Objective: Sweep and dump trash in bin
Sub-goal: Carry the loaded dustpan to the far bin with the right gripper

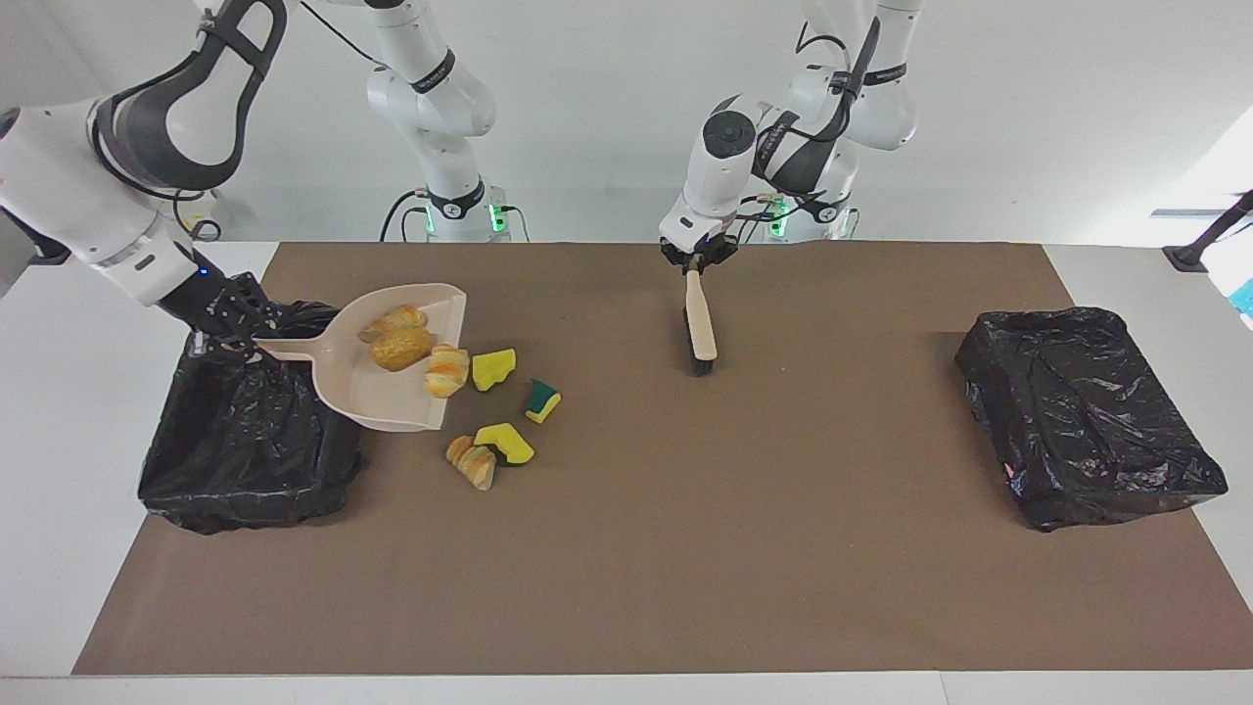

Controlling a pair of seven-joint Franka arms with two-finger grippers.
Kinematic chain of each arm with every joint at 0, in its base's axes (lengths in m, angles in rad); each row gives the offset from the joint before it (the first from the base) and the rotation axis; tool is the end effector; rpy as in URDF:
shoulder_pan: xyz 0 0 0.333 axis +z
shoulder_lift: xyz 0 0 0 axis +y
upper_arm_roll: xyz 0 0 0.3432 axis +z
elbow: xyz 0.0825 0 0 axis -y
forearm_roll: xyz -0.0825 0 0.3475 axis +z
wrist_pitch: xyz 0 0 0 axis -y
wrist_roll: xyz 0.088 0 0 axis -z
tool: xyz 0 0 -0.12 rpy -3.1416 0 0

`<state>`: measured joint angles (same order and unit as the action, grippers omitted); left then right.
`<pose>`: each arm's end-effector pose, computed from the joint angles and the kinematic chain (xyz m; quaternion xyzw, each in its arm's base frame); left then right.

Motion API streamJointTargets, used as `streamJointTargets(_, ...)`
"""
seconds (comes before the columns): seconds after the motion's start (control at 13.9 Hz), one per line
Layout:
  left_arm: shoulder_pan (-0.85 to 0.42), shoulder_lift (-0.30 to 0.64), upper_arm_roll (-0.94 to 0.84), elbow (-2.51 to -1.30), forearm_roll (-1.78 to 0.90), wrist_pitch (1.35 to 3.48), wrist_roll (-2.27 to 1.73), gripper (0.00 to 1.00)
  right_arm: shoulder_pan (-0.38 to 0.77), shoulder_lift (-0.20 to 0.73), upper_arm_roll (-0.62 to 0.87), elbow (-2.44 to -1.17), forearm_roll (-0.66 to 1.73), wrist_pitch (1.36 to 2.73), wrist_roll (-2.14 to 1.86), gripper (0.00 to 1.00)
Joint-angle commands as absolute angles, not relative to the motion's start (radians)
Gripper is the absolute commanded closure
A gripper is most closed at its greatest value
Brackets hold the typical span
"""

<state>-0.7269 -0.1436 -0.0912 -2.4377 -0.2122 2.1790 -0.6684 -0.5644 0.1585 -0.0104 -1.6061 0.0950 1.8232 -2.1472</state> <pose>0.2809 -0.3152 0.3874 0.9954 -0.0082 -0.0940 0.0180 0.4982 -0.3115 0.5587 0.7128 0.6992 0.0506 0.0192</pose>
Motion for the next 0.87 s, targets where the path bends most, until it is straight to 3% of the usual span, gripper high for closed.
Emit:
streamJointTargets(0.0, -0.689, -0.152, -0.081, -2.433, -0.202, 2.187, -0.681, 0.00, -0.588, 0.193, 0.003, -1.560, -0.007, 1.920, -2.152, 1.00)
streamJointTargets(0.36, -0.479, -0.161, -0.078, -2.278, -0.201, 2.154, -0.649, 0.00, -0.534, 0.195, 0.005, -1.580, -0.246, 2.022, -1.975, 1.00)
streamJointTargets(0.58, -0.330, -0.156, -0.077, -2.224, -0.201, 2.089, -0.495, 0.00, -0.447, 0.175, 0.003, -1.589, -0.464, 1.970, -1.863, 1.00)
streamJointTargets(0.79, -0.183, -0.155, -0.077, -2.226, -0.199, 2.059, -0.265, 0.00, -0.414, 0.157, 0.005, -1.592, -0.537, 1.863, -1.836, 1.00)
